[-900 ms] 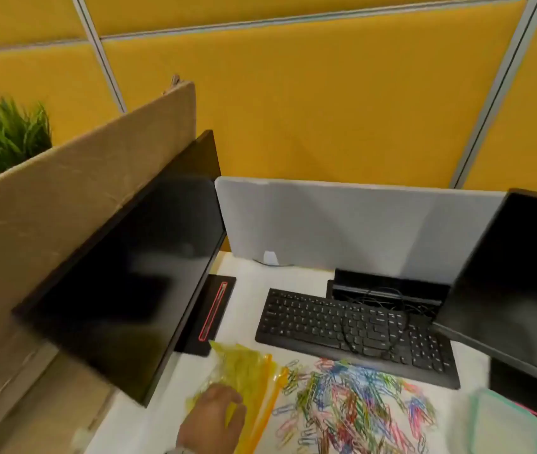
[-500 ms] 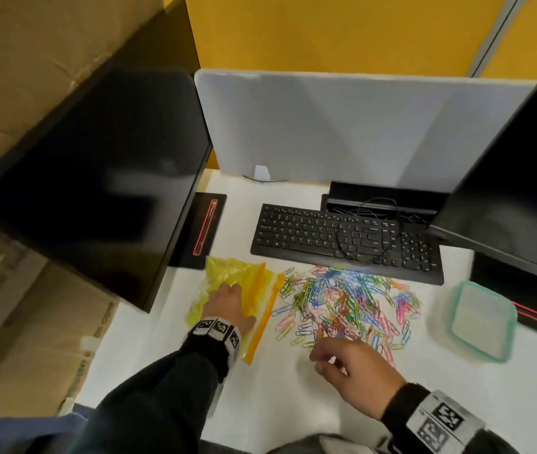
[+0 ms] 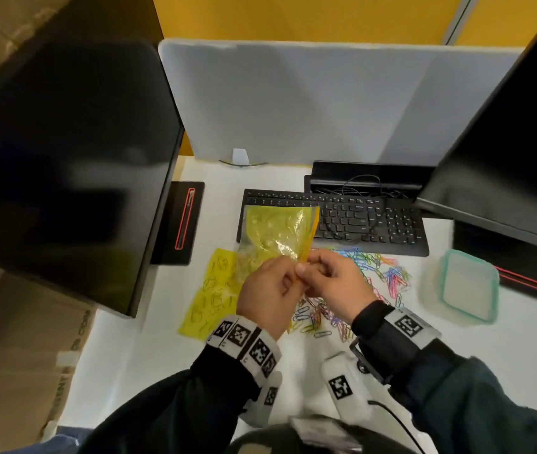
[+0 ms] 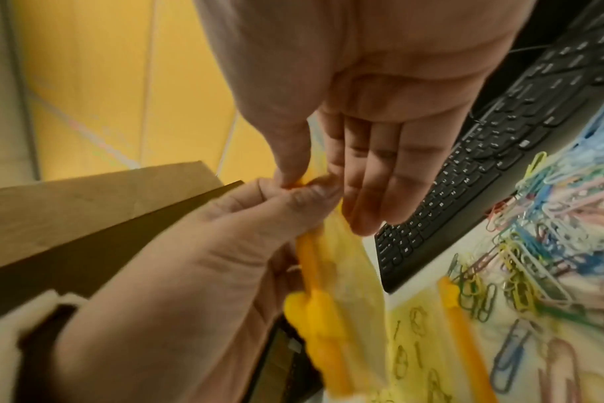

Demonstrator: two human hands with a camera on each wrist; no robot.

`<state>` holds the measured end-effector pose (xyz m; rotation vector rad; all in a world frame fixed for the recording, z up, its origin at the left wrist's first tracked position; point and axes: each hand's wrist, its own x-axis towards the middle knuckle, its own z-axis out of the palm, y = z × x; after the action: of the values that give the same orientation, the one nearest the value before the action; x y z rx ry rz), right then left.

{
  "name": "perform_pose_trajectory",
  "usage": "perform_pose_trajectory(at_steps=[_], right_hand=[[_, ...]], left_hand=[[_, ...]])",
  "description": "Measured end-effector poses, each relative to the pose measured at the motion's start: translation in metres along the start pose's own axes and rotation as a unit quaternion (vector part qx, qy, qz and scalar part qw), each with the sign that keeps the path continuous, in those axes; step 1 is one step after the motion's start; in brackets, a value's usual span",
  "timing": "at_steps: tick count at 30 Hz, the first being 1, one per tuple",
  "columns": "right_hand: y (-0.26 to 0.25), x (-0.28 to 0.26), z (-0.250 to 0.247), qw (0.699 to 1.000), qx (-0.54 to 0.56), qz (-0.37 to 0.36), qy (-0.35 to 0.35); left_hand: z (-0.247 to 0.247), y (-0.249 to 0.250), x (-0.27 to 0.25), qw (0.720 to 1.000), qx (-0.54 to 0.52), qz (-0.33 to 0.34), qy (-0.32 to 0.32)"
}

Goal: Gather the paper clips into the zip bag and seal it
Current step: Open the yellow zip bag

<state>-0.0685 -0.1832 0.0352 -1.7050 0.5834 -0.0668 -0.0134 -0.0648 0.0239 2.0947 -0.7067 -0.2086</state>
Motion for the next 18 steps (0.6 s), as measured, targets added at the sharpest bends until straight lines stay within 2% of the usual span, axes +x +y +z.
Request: perform_pose_trajectory(at_steps=[3,7,13,18], right_hand=[[0.004,0.005,0.005,0.997,0.074,0.033,-0.013],[0.011,0.002,0.009,0.991,0.113,0.058,-0.034],[0.013,0.004,0.001,0.979,0.166,0.068,-0.094],[0.020,0.007,-0.012,0.969,0.217,0.084,-0.086]], left_hand=[[0.003,-0.012,0.003,0.996,-0.085,-0.022,-0.022],[-0.001,-0.023,0.000,0.989,-0.122,-0.046,-0.066],[-0.006,-0.022,0.006,0.974,-0.182,-0.109,-0.074],[-0.002,-0.010,0.006,0.954,-0.249,-0.128,-0.111]])
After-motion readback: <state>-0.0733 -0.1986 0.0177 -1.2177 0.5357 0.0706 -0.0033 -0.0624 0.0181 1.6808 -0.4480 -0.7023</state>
